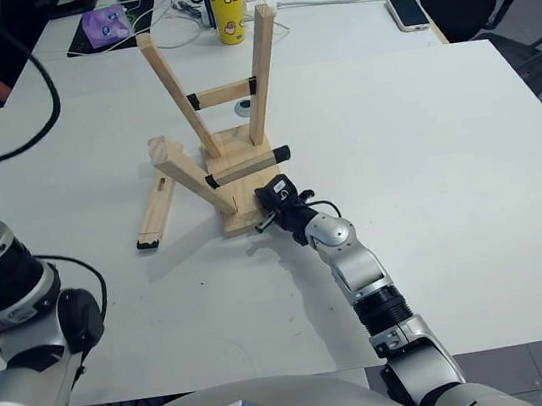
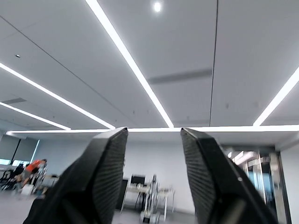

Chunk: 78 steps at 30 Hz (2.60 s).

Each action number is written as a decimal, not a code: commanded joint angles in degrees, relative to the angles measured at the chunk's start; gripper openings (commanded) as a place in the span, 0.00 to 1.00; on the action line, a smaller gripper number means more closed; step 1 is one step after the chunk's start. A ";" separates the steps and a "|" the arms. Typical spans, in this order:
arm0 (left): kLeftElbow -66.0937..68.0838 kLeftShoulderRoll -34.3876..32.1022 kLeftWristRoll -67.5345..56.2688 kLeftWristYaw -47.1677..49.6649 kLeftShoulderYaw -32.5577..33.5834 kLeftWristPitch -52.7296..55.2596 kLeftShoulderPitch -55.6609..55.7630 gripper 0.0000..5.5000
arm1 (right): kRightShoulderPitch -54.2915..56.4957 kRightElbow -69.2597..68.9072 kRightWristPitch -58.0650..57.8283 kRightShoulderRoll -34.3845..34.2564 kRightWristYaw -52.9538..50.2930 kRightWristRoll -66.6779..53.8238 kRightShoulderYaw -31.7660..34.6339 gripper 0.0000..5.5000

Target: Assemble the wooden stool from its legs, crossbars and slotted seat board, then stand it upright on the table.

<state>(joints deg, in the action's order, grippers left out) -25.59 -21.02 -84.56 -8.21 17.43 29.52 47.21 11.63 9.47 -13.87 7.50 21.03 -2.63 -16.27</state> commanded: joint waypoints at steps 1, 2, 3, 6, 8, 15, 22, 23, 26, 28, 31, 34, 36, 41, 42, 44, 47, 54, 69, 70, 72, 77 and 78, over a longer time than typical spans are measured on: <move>0.75 -2.84 2.61 5.17 -7.81 7.50 -4.30 0.24 | -2.99 5.10 -3.43 1.13 -0.20 1.97 -0.48 0.00; 2.29 -4.99 6.45 5.36 -13.91 12.86 -9.71 0.23 | -2.85 5.35 -3.37 0.97 -0.29 1.98 -0.51 0.00; 4.21 -7.70 11.94 6.16 -20.78 17.88 -15.71 0.19 | -2.55 5.78 -3.24 0.78 -0.30 2.03 -0.63 0.00; 6.60 -12.29 24.63 4.53 -32.46 21.91 -26.86 0.12 | -1.64 6.93 -3.01 0.34 -0.16 2.11 -0.93 0.00; 8.21 -11.12 31.69 4.82 -31.17 16.36 -26.98 0.06 | -0.91 7.63 -2.87 0.25 -0.21 2.23 -0.93 0.00; 7.70 -2.03 41.93 3.63 -20.75 -3.52 -15.45 0.00 | -0.81 9.08 -1.91 0.25 -0.63 2.35 -0.66 0.00; 8.87 -2.00 51.01 5.90 -10.40 -10.90 -13.32 0.00 | 0.18 10.09 1.77 -0.82 -2.47 2.24 0.84 0.00; 11.38 -2.73 52.65 6.72 -8.54 -10.44 -14.59 0.04 | 0.48 10.43 1.54 -1.26 -2.69 2.23 0.95 0.00; 15.79 -3.02 55.74 7.73 -4.93 -9.86 -19.76 0.12 | 1.41 8.58 -6.06 -4.01 -5.61 1.77 2.00 0.00; 16.07 -2.68 57.60 7.94 -4.26 -9.51 -23.40 0.18 | 2.26 6.21 -11.77 -5.87 -6.37 0.75 2.53 0.00; 15.23 -1.55 60.36 8.11 -6.88 -7.11 -30.20 0.27 | 3.70 4.80 -16.45 -9.09 -7.89 -1.39 4.41 0.00; 15.28 -0.05 61.90 7.51 -8.87 -4.63 -34.56 0.35 | 4.33 4.24 -20.27 -11.44 -9.72 -2.92 6.34 0.00; 14.89 0.48 62.47 7.09 -9.56 -2.53 -36.64 0.41 | 5.10 4.24 -22.75 -13.59 -11.27 -4.58 8.40 0.00; 13.79 1.12 66.46 6.28 -13.36 0.58 -40.58 0.46 | 3.90 -2.23 -23.40 -9.82 -11.23 -2.48 7.06 0.00; 13.35 1.55 66.93 6.18 -13.81 0.83 -41.79 0.46 | 2.75 -4.35 -22.66 -8.03 -10.53 -1.50 6.12 0.00; 12.72 2.17 67.60 5.70 -14.34 1.19 -44.36 0.46 | 0.17 -8.48 -21.02 -4.77 -8.27 -0.33 4.16 0.00; 12.73 3.02 68.02 4.84 -14.31 0.69 -47.07 0.46 | -3.57 -11.98 -15.46 -0.11 -5.25 1.61 1.97 0.00; 14.29 3.78 69.40 2.21 -15.14 0.12 -49.23 0.46 | -9.76 -16.45 -6.73 5.05 -5.88 2.78 6.90 0.00; 19.78 1.12 72.87 -3.49 -17.00 7.13 -43.96 0.46 | -6.70 -6.90 -8.89 1.90 -4.02 3.74 4.02 0.00; 20.12 1.43 72.32 -4.00 -16.72 7.79 -43.83 0.46 | -6.66 -6.77 -9.02 1.88 -3.86 3.71 3.94 0.00; 20.56 1.77 71.46 -4.96 -16.51 9.56 -43.73 0.46 | -6.59 -6.46 -9.17 1.75 -3.80 3.67 4.02 0.00; 21.58 1.65 71.16 -5.46 -15.66 12.65 -43.61 0.52 | -6.78 -6.47 -9.38 1.91 -3.30 3.41 4.22 0.00; 21.75 1.52 71.11 -5.59 -15.41 12.81 -43.54 0.55 | -6.86 -6.61 -9.50 1.93 -2.99 3.12 4.28 0.00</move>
<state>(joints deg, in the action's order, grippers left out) -5.62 -19.39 -13.41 -13.41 1.50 40.04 4.29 5.41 1.89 -21.39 9.50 16.62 1.29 -11.66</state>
